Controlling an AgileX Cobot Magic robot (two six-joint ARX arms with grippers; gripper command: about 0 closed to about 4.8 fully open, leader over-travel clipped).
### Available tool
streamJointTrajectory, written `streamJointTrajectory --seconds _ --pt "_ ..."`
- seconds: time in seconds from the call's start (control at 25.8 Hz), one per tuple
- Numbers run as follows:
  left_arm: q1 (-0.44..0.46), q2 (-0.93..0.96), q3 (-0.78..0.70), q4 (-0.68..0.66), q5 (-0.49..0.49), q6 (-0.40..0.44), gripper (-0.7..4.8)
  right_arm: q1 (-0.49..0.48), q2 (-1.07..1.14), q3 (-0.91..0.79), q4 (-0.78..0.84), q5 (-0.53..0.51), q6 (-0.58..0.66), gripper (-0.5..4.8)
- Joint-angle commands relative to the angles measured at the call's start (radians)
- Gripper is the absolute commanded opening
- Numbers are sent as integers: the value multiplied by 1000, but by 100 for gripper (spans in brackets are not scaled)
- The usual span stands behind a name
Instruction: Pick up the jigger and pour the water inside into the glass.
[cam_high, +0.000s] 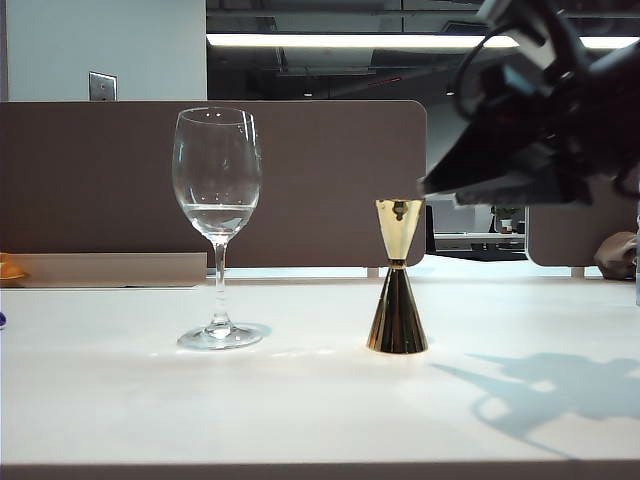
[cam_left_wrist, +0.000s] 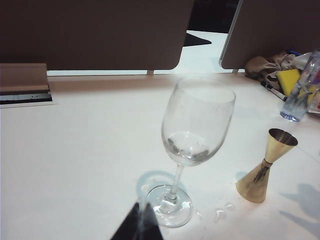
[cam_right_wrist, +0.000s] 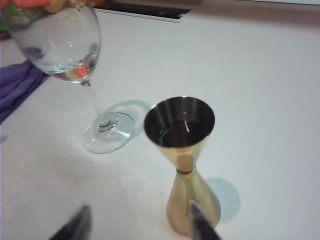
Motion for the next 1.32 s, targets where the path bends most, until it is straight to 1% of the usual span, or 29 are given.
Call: streamJointTrajectory --seconds 0.04,0.08,0.19,0.39,0.54,0.77,0.93,1.08,1.12,1.24,1.32 --pt "0 1 5 11 28 3 -6 4 99 41 68 29 -15 285" --pt "1 1 6 10 42 3 -6 4 138 61 71 29 -53 285" --pt "1 1 8 8 51 3 -6 4 207 85 101 29 -75 285" --pt "0 1 8 3 51 3 -6 3 294 108 127 30 -77 285" --pt "0 1 10 -29 51 3 -6 2 360 108 221 33 -79 285" --pt "1 1 10 -48 51 3 -6 1 430 137 251 34 -80 284" --pt "1 1 10 -48 51 4 -6 1 473 167 276 52 -79 284" --pt "1 1 10 -49 51 49 -6 1 506 177 296 52 -79 282" --pt "1 1 10 -49 51 48 -6 1 510 176 297 52 -79 266" --pt "2 1 10 -49 50 49 -6 1 511 177 299 53 -79 261" --pt "2 1 10 -48 43 81 -6 1 512 177 299 60 -79 261"
